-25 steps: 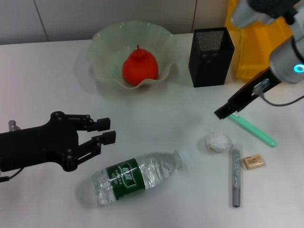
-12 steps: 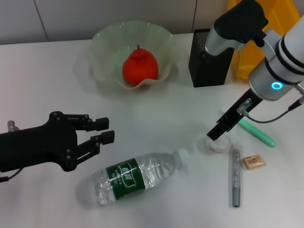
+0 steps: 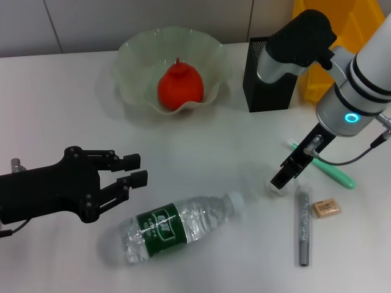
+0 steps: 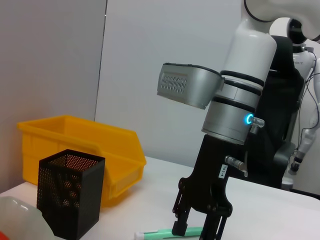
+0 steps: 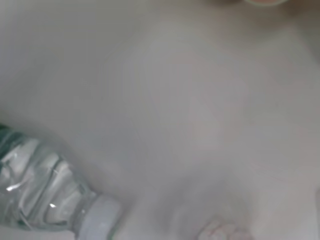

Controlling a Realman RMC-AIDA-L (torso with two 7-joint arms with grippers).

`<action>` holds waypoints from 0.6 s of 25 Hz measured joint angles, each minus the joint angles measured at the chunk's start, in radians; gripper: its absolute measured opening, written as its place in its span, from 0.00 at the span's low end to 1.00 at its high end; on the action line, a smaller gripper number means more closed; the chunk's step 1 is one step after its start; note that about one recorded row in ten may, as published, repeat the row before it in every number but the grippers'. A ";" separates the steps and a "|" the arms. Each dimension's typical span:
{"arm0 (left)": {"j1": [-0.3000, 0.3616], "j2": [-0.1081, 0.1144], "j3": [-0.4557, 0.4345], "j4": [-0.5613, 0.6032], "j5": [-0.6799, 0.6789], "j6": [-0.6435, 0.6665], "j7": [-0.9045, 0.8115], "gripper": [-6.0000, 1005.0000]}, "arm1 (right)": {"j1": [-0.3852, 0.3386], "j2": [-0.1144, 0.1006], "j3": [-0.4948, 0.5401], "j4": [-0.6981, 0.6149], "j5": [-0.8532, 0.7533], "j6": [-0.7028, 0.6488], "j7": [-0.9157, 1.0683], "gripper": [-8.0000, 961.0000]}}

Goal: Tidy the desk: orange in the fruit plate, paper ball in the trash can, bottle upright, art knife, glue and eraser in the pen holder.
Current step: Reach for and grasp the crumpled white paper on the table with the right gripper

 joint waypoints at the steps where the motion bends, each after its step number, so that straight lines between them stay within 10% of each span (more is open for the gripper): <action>1: 0.001 0.000 0.000 0.000 0.000 0.000 0.000 0.28 | 0.001 0.000 -0.012 0.004 -0.016 0.000 0.004 0.61; 15: -0.005 0.000 0.000 -0.013 0.000 0.000 0.000 0.27 | 0.005 0.000 -0.028 0.061 -0.020 0.042 0.003 0.60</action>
